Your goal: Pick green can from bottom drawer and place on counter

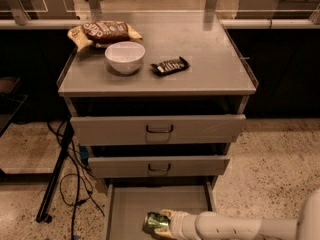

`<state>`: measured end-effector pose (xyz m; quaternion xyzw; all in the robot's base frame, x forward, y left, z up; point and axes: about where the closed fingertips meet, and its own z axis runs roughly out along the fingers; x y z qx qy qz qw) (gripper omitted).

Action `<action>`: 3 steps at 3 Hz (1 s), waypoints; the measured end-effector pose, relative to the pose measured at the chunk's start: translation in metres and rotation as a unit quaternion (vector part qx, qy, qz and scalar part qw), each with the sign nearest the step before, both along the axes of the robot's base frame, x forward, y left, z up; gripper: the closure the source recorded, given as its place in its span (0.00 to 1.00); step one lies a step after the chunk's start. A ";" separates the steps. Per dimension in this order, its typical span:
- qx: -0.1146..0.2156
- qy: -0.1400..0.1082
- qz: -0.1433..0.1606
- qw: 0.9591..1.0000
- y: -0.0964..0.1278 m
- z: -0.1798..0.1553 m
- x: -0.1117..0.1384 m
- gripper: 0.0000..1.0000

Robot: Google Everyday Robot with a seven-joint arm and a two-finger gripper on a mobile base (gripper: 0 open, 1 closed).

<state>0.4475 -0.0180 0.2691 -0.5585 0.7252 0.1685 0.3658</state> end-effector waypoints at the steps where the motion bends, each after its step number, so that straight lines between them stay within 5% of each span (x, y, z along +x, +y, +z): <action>1: -0.012 -0.026 0.010 1.000 -0.030 0.048 0.015 1.00; 3: -0.007 -0.013 0.033 0.999 -0.025 0.053 0.005 1.00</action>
Offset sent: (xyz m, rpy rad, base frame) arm 0.0122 -0.0262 0.0422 -0.0231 -0.0480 0.0146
